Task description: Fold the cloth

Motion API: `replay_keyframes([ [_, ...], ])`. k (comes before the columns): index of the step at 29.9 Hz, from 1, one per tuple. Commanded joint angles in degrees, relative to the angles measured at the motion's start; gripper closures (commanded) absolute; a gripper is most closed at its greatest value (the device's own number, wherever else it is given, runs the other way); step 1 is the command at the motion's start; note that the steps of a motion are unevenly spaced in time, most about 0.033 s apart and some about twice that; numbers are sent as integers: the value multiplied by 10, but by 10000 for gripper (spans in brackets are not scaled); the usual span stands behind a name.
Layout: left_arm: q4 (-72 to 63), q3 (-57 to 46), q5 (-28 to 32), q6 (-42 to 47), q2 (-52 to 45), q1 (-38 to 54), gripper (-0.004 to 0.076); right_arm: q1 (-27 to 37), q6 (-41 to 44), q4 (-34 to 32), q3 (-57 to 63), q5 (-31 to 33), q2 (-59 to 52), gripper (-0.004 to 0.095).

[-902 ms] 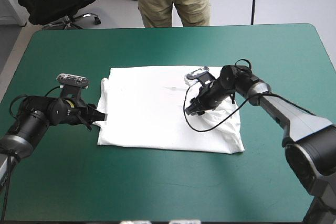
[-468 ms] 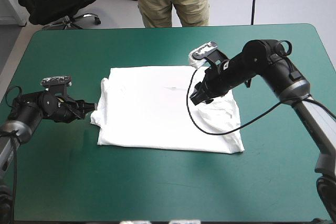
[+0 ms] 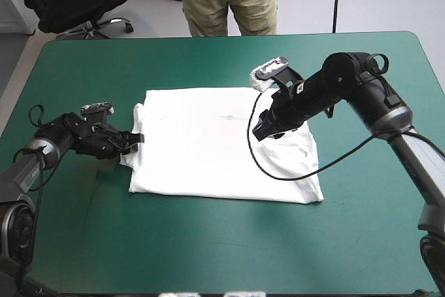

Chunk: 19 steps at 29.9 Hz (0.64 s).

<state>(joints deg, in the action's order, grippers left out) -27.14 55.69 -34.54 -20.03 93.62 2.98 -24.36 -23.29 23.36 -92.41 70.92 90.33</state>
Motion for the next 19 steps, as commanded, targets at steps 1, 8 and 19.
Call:
replay_keyframes([
  [1,-28,10,-12,-18,-10,-1,493,2,1,18,-17,-4,-25,510],
  [8,-28,21,-34,-45,-17,-1,741,2,2,16,-17,-4,-25,534],
  [19,-20,112,-149,-55,-74,-25,741,2,6,16,-17,5,-25,545],
])
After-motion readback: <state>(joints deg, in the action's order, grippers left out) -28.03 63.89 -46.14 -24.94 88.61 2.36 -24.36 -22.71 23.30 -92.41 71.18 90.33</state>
